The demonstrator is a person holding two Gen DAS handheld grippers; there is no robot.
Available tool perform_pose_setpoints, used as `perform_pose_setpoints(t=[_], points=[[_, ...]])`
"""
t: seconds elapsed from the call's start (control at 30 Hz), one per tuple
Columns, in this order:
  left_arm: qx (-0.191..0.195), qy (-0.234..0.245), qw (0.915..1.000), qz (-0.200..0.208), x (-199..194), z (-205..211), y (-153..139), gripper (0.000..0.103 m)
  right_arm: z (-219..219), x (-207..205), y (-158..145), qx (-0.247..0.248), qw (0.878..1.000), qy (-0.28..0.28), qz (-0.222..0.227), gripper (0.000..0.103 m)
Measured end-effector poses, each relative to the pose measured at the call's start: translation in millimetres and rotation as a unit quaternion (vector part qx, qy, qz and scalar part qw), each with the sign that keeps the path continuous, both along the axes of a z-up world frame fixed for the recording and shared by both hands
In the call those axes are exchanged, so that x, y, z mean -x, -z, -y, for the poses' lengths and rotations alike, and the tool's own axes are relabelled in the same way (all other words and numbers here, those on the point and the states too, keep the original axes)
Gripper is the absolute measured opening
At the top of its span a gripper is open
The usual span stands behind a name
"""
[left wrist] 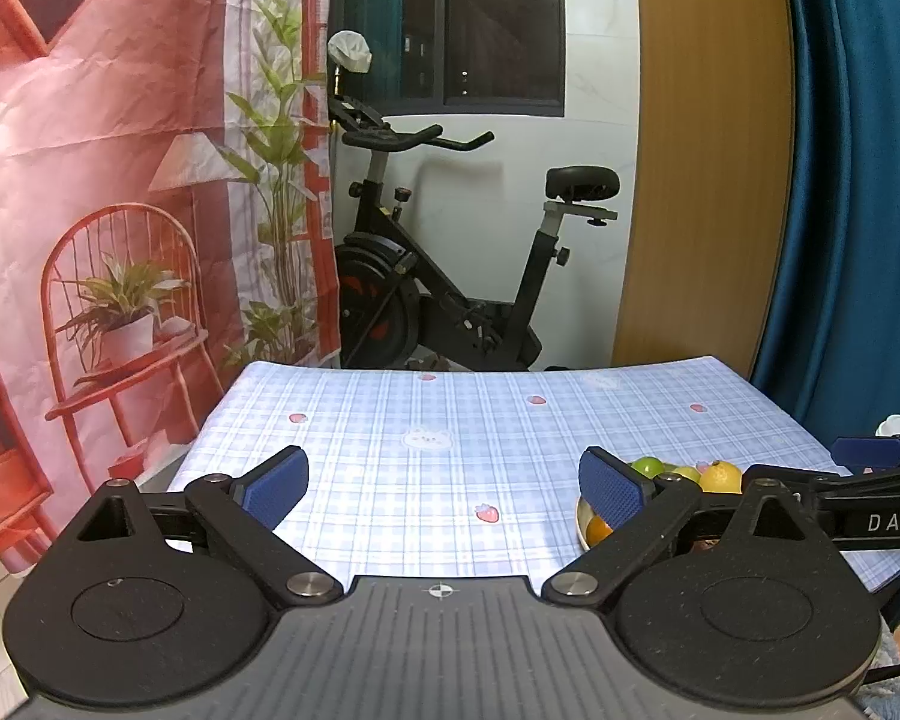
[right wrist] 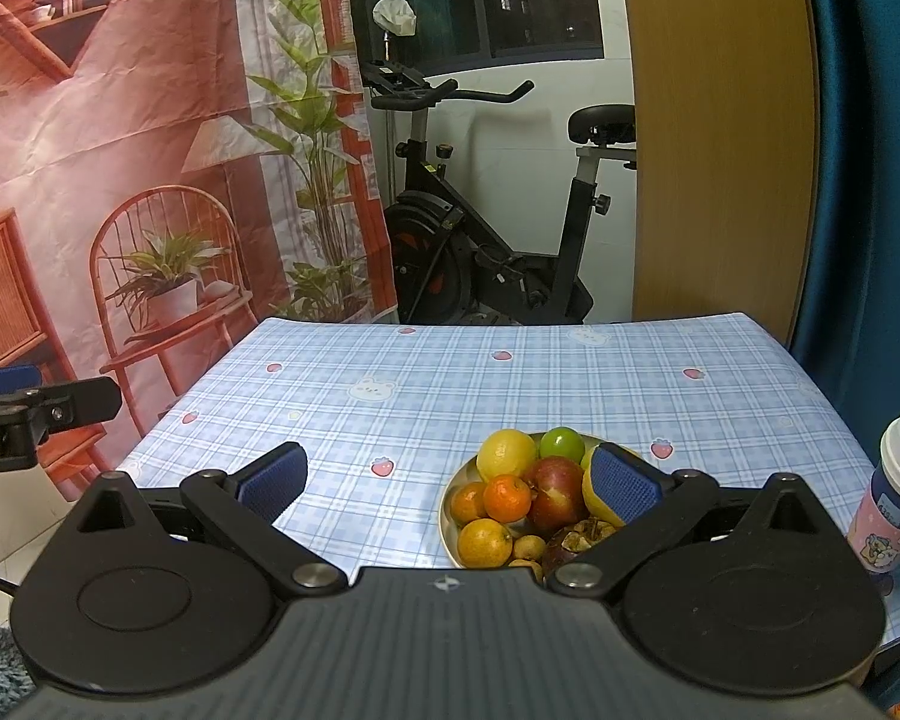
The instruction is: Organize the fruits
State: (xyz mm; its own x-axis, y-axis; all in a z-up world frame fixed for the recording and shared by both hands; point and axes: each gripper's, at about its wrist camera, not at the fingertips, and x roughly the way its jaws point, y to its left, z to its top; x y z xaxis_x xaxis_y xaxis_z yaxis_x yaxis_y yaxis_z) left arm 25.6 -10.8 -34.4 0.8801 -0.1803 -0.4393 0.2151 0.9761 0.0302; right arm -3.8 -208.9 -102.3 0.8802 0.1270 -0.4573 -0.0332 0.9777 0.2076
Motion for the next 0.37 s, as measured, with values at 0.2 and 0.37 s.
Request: perform_pose_setpoints(t=[0.2,0.37], points=[[0.000,0.001,1.0000,-0.001,-1.5,0.1,0.4,0.098,0.5,0.1,-0.8,-0.002,1.000,0.002,-0.002,0.103],[0.000,0.000,1.0000,-0.001,-1.8,0.4,0.7,0.099,0.7,0.1,-0.7,-0.004,1.000,0.002,-0.003,0.103]])
